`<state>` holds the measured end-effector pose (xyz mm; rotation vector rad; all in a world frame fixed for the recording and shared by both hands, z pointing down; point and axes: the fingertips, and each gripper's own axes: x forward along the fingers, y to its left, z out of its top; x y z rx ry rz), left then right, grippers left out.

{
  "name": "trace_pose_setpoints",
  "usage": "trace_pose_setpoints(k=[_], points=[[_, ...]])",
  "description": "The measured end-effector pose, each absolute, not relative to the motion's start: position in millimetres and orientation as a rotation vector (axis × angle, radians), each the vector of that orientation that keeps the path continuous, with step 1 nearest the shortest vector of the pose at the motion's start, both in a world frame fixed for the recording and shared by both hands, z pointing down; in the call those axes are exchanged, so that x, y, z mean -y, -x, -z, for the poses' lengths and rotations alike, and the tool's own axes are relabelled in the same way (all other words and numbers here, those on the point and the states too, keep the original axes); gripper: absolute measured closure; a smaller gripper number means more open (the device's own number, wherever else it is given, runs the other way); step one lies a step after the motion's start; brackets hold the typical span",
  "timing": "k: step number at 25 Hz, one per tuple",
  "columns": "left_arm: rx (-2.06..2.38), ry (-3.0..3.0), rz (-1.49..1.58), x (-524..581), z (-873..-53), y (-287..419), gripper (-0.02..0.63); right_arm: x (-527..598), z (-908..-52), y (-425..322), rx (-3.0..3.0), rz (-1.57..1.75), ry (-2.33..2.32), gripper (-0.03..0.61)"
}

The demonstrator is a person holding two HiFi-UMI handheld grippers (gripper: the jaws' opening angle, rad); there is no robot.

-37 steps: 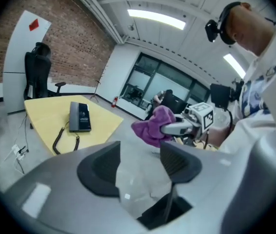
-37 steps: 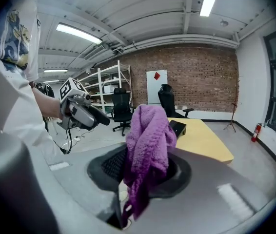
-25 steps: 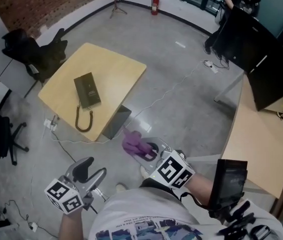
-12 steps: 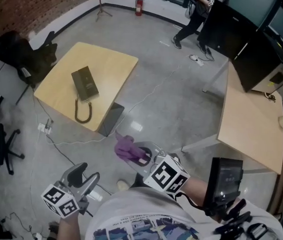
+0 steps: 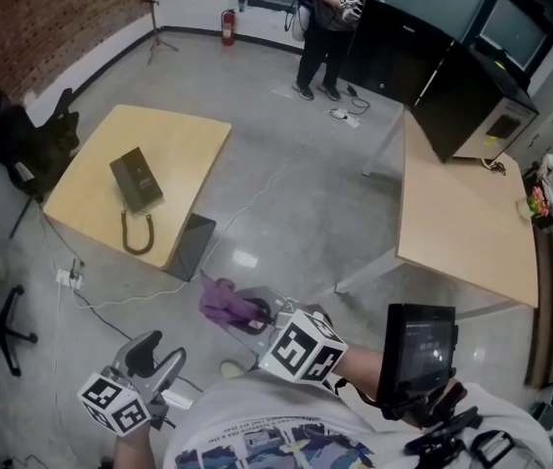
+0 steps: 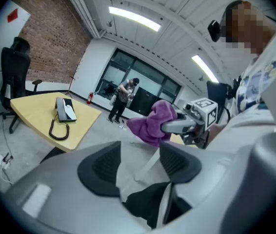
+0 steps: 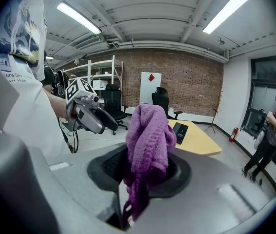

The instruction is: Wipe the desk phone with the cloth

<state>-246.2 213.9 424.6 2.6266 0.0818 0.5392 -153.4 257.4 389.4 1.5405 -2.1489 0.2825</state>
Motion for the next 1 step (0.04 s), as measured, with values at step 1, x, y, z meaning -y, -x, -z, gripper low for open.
trace_pose_setpoints(k=[1], points=[[-0.086, -2.626, -0.541, -214.6, -424.9, 247.3, 0.351, -258.0, -388.9, 155.0, 2.148, -0.283, -1.542, 0.474]])
